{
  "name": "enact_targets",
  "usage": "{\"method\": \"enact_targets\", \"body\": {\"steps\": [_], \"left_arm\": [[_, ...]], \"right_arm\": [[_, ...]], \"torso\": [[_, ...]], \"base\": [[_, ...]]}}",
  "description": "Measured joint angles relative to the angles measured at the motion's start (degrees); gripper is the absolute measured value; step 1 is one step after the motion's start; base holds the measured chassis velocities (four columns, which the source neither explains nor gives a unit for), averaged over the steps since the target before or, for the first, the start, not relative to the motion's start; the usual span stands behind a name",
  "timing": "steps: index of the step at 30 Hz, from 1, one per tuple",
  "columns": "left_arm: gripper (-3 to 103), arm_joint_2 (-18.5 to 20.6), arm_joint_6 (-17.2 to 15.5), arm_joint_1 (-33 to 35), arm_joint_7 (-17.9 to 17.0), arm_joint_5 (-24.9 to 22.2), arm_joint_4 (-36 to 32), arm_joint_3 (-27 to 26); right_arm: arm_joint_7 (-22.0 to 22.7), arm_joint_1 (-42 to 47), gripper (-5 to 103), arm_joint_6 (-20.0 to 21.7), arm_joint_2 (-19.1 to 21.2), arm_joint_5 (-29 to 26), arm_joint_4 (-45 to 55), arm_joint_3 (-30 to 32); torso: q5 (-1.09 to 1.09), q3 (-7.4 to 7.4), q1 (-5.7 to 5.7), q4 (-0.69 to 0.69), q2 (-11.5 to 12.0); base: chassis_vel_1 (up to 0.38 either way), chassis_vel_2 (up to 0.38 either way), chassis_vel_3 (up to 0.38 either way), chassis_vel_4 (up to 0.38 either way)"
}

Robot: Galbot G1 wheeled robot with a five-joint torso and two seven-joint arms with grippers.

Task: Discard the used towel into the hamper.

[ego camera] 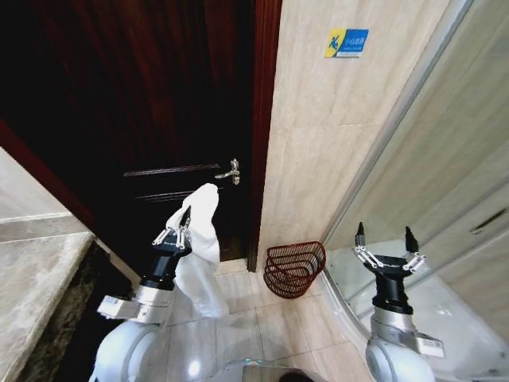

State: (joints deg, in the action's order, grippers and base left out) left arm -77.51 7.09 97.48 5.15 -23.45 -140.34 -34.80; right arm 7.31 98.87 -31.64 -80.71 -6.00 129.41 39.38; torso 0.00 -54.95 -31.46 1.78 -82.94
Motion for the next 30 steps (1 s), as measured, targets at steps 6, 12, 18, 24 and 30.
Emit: {"method": "enact_targets", "body": {"steps": [6,12,18,24,30], "left_arm": [[2,0.2,0.0,-0.4,0.0,-0.2,0.2,0.0],[2,0.4,-0.1,-0.9,-0.2,-0.3,0.7,0.1],[2,0.8,-0.1,-1.8,-0.8,-0.4,2.3,0.5],[2,1.8,0.1,-3.6,-0.3,-0.2,7.0,2.9],[2,3.6,-0.9,-9.7,-0.1,-1.7,11.8,5.8]], "right_arm": [[0.0,0.1,100,0.0,-0.3,0.3,-0.2,0.0],[0.1,0.2,100,-0.1,-0.6,0.4,-0.5,0.1],[0.2,0.3,100,-0.1,-0.7,0.5,-0.7,0.2],[0.2,0.6,100,-0.5,-1.2,1.2,-1.6,-0.1],[0.1,2.4,100,-1.0,-0.4,1.4,-1.8,0.3]], "torso": [[0.0,0.0,0.0,0.0,0.0],[0.0,0.0,0.0,0.0,0.0],[0.0,0.0,0.0,-0.01,0.0],[0.01,0.0,0.0,-0.01,0.0],[-0.01,0.0,0.0,0.0,0.0]], "base": [[-0.032,-0.037,-0.042,-0.038],[-0.069,-0.075,-0.076,-0.075],[-0.1,-0.098,-0.096,-0.082],[-0.051,-0.071,-0.046,-0.047],[0.0,0.0,0.0,0.0]]}}
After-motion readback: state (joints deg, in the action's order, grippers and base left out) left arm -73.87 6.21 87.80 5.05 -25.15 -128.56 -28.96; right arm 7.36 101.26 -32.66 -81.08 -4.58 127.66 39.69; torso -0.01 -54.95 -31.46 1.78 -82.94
